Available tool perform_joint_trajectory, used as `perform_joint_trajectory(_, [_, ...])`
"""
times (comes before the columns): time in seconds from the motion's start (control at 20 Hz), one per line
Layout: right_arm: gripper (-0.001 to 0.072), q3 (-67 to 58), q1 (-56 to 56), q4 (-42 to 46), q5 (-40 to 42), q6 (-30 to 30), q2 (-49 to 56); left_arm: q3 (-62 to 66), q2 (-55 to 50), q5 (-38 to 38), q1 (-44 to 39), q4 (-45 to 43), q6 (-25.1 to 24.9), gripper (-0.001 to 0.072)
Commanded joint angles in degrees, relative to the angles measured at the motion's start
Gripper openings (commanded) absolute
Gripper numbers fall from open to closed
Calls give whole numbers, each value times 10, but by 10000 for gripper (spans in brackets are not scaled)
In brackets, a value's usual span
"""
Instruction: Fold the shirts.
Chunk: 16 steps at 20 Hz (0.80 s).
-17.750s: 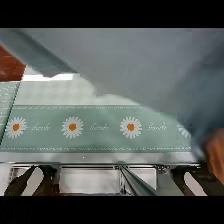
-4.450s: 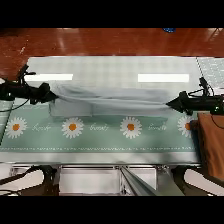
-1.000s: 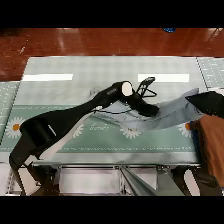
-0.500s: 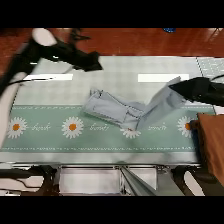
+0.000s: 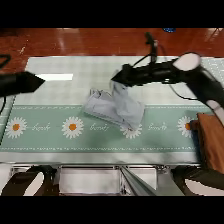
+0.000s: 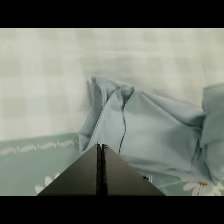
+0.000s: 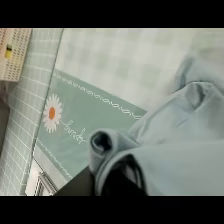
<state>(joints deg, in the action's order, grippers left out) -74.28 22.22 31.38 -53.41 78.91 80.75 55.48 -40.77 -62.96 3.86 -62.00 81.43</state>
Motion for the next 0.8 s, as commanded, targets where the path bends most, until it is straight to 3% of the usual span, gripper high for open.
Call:
perform_joint_trajectory(0.0, [23,-67,66,-10,49,4,116,-122,107,17,12,9,9,20])
perform_joint_trajectory(0.15, [25,-74,78,-14,76,5,156,-160,117,14,12,25,9,20])
perform_joint_trajectory(0.2, [121,-74,78,-14,79,5,164,-163,115,17,12,25,9,20])
perform_joint_trajectory(0.25, [371,-74,78,-14,76,5,170,-166,113,23,12,25,9,20])
perform_joint_trajectory(0.3, [417,-75,76,-11,70,-4,171,-167,110,35,12,25,9,20])
perform_joint_trajectory(0.4, [417,-75,49,-13,28,-6,158,-168,102,72,12,25,10,20])
perform_joint_trajectory(0.55, [416,-77,-52,19,-125,17,92,-167,92,109,12,27,10,20])
perform_joint_trajectory(0.6, [416,-77,-86,68,-171,37,56,-168,90,109,12,31,9,20])
perform_joint_trajectory(0.75, [416,-50,-164,336,-264,123,-94,-168,86,109,12,42,9,20])
